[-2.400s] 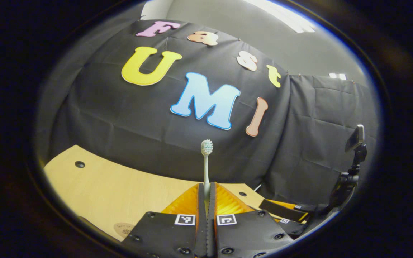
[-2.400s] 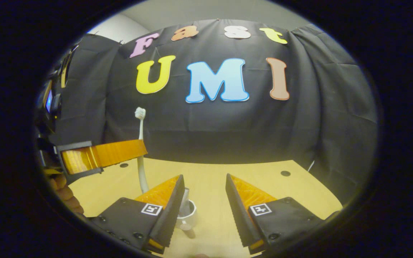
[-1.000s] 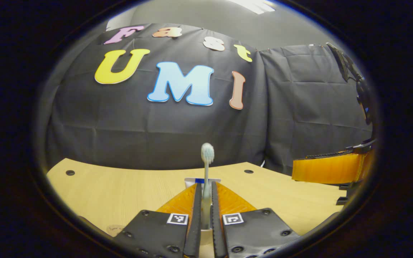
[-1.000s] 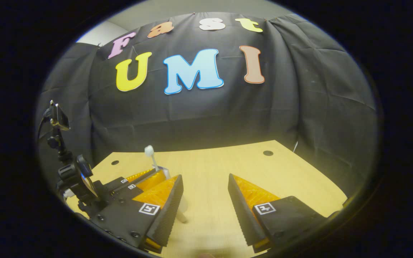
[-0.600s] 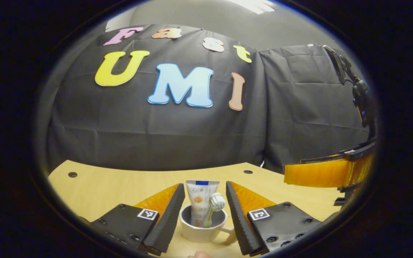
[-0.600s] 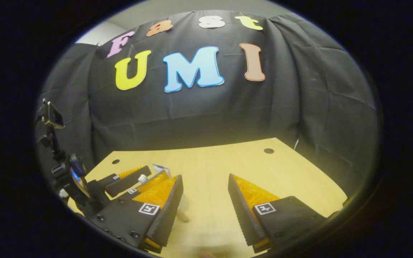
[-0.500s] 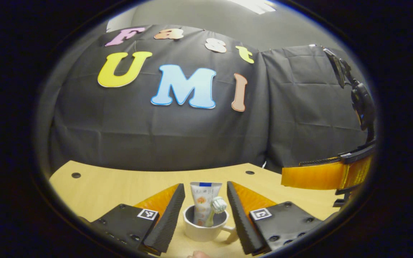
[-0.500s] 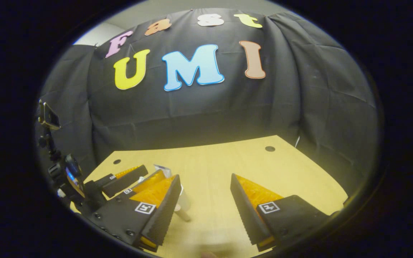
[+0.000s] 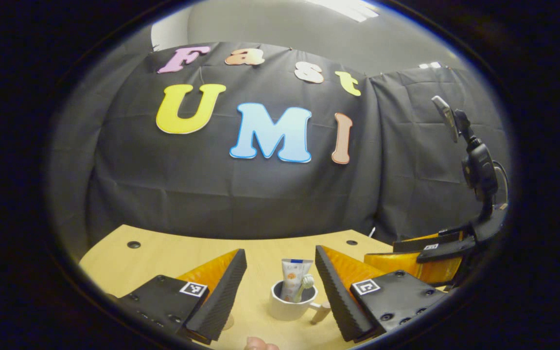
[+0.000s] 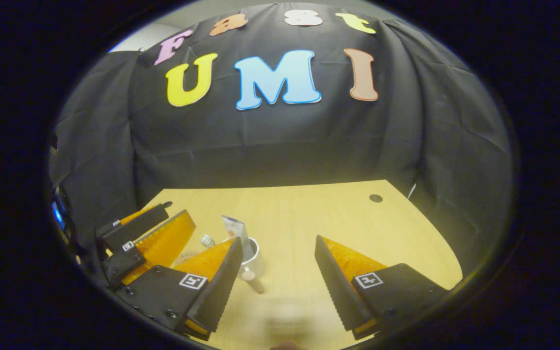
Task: Put the toothbrush and toothpaste on the desktop into the cup, then pick up the cup and place it on the coaster on the desktop.
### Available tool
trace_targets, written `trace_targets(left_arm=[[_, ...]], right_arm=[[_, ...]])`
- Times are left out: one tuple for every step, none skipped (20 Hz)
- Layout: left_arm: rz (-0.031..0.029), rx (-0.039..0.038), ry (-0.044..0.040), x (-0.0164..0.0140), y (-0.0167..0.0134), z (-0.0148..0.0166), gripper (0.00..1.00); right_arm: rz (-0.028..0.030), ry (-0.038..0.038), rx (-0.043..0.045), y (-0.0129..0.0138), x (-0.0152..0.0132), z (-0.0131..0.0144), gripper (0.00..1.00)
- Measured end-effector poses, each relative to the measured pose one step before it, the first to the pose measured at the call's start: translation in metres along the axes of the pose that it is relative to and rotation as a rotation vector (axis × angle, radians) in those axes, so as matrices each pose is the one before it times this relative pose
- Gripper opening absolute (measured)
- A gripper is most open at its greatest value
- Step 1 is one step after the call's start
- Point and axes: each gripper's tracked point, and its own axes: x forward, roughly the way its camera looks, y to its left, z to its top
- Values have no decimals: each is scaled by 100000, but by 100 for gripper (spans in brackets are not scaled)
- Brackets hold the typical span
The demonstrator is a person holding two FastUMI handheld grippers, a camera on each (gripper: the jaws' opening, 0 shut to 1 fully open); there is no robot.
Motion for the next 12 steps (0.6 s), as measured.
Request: trace_targets(left_arm=[[1164, 432, 237, -595, 235, 441, 92], [1930, 419, 231, -677, 200, 474, 92], [1567, 194, -140, -579, 380, 573, 93], [1674, 78, -15, -530, 300, 394, 93], [1743, 5, -44, -511, 313, 451, 93], [1971, 75, -138, -529, 373, 377, 93], [1305, 166, 115, -501, 279, 405, 94], [1458, 274, 45, -390, 305, 314, 94], [1297, 295, 280, -382, 389, 220, 94], [1803, 211, 225, -188, 477, 196, 94], [1842, -299, 165, -233, 569, 178, 94], [1440, -826, 243, -298, 446, 110, 93]], right_arm=[[1367, 2683, -2460, 237, 113, -375, 95], [1917, 2884, -2704, 401, 292, -630, 95], [2020, 2850, -2561, 404, 228, -449, 95], [2318, 3114, -2260, 426, 341, -417, 95], [2006, 3346, -1660, 391, 362, -450, 95], [1749, 3958, -1055, 305, 388, -732, 95], [1865, 4356, -349, 241, 442, -591, 95], [1955, 4748, 554, 367, 627, -691, 94], [1943, 4957, 799, 310, 443, -563, 95], [1350, 3984, 903, 119, 638, -441, 95], [1144, 2533, 700, 89, 321, -80, 95], [95, 2761, -63, 10, 405, -270, 96]])
